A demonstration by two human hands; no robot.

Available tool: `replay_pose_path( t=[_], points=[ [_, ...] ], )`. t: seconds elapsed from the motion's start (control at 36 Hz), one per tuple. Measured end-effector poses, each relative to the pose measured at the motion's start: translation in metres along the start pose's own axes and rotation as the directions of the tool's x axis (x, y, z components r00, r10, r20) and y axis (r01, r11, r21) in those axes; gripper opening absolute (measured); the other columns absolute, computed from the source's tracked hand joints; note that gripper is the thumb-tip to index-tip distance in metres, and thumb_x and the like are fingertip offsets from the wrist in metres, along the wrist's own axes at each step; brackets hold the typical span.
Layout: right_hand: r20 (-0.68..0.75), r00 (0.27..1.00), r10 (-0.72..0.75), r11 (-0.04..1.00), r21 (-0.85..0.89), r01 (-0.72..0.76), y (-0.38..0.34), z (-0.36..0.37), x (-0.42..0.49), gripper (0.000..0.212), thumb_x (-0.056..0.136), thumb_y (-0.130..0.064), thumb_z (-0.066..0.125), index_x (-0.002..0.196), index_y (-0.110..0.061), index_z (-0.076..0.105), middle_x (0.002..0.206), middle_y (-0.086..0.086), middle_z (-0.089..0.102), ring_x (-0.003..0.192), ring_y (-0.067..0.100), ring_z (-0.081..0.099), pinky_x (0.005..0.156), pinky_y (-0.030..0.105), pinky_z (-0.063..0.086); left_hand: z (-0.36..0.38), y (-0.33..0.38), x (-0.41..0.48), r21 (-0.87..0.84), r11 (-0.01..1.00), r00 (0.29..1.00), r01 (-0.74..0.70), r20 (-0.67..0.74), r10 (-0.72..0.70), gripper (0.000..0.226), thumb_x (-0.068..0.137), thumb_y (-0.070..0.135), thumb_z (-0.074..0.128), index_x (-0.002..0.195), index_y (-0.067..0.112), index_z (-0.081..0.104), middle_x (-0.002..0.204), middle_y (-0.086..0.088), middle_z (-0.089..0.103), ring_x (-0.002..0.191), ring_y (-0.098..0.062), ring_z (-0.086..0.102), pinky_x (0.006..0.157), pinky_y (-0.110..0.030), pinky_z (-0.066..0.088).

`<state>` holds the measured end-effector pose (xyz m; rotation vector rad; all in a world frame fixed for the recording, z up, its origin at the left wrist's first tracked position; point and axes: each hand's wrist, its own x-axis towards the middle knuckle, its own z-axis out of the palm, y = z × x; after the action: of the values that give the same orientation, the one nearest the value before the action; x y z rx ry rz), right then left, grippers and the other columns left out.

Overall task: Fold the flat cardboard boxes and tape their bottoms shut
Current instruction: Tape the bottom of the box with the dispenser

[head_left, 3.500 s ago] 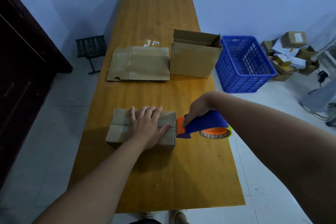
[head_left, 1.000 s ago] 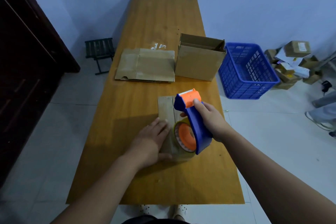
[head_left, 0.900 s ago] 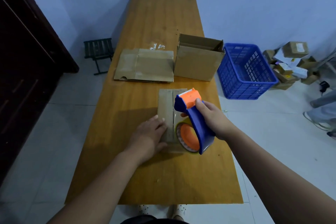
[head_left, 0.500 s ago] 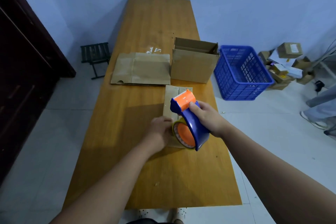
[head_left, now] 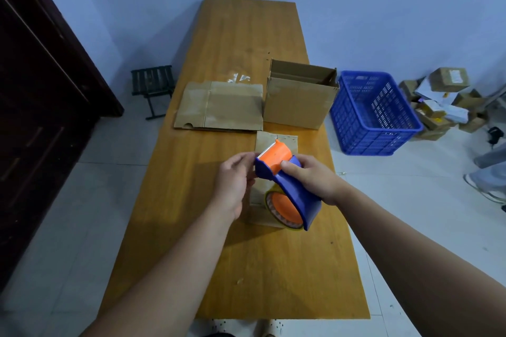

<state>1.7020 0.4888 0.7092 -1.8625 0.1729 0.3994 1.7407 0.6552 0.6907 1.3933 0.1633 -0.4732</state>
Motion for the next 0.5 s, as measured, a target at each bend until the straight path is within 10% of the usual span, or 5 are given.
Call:
replay_pose_path(
  t=[0.31, 0.42, 0.5],
  points=[
    [0.037, 0.999, 0.014, 0.963, -0.269, -0.003, -0.007, -0.002, -0.006, 0.065, 0.079, -0.046, 0.072, 0.133, -0.041, 0.036, 0.126, -0.011, 0.045, 0.105, 0.011, 0.053, 0.078, 0.022, 0.047, -0.002, -0.016, 0.010, -0.123, 0.986, 0.961, 0.108, -0.242, -0.136, 0.016, 0.092, 0.014, 0.058, 0.081, 0.025, 0.064, 0.076, -0.003, 0.065, 0.068, -0.016, 0.057, 0.063, -0.027, 0.047],
    [-0.024, 0.995, -0.098, 0.864, -0.498, 0.073, -0.015, 0.007, -0.009, 0.076, 0.083, -0.046, 0.068, 0.142, -0.043, 0.021, 0.127, -0.006, 0.042, 0.102, 0.011, 0.052, 0.076, 0.022, 0.048, 0.002, -0.021, 0.007, -0.245, 0.956, 0.952, 0.163, -0.215, -0.217, 0.015, 0.095, 0.010, 0.051, 0.092, 0.023, 0.060, 0.097, -0.008, 0.067, 0.092, -0.021, 0.065, 0.086, -0.035, 0.052],
    [-0.087, 0.963, -0.253, 0.727, -0.674, 0.130, -0.011, 0.014, -0.015, 0.087, 0.083, -0.050, 0.062, 0.146, -0.045, 0.003, 0.126, -0.002, 0.041, 0.093, 0.014, 0.056, 0.076, 0.024, 0.050, 0.005, -0.023, 0.007, -0.287, 0.937, 0.935, 0.198, -0.230, -0.269, 0.017, 0.095, 0.008, 0.049, 0.097, 0.022, 0.058, 0.087, -0.005, 0.066, 0.079, -0.017, 0.065, 0.072, -0.030, 0.051]
  ],
)
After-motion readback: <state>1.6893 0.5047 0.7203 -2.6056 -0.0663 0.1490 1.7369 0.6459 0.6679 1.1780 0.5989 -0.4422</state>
